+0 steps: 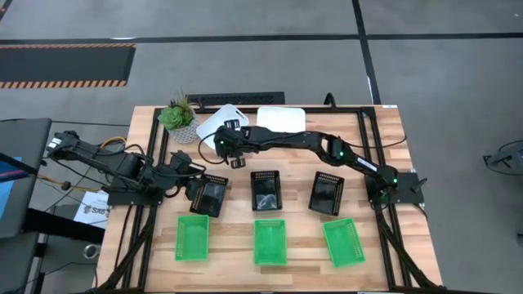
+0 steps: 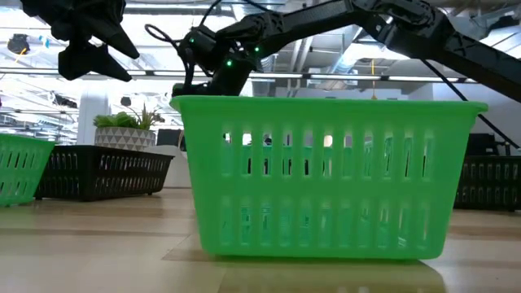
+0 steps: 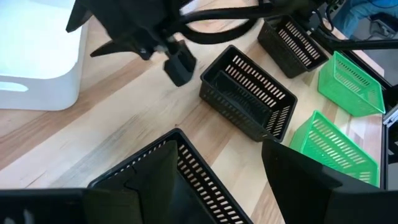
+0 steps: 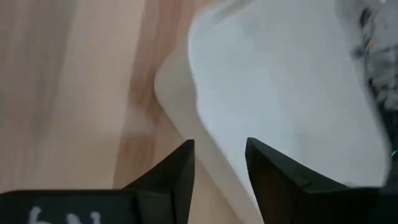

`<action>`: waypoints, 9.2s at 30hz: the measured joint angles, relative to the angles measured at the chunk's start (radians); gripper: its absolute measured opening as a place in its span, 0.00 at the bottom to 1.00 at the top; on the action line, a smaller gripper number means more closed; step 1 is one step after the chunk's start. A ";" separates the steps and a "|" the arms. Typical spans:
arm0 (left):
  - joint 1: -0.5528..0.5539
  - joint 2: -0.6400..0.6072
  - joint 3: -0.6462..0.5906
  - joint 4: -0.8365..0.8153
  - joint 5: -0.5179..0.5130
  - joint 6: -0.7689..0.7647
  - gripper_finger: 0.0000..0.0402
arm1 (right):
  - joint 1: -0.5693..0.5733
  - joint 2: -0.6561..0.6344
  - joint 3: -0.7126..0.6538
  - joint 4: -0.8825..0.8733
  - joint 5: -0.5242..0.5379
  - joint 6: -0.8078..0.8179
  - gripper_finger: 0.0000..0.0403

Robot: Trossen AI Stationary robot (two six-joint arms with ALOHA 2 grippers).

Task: Stack baskets by color
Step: Stack the left white bin on the right white bin, then stack the right black bin on the middle black bin

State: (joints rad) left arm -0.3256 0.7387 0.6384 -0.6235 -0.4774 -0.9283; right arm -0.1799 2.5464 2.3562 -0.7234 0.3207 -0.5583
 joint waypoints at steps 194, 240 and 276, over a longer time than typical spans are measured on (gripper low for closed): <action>0.000 0.000 0.000 0.058 -0.056 -0.019 0.56 | 0.469 -1.457 -1.036 -0.813 -0.049 1.520 0.58; 0.000 0.000 0.000 0.057 -0.056 0.030 0.56 | 0.569 -1.393 -1.753 -0.238 -0.032 2.223 0.25; 0.000 0.000 0.000 0.059 -0.058 0.026 0.56 | 0.294 -1.200 -1.476 0.602 0.156 1.575 0.01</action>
State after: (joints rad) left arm -0.3258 0.7391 0.6384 -0.5648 -0.5353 -0.9020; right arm 0.1142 1.3460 0.8806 -0.1212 0.4767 1.0164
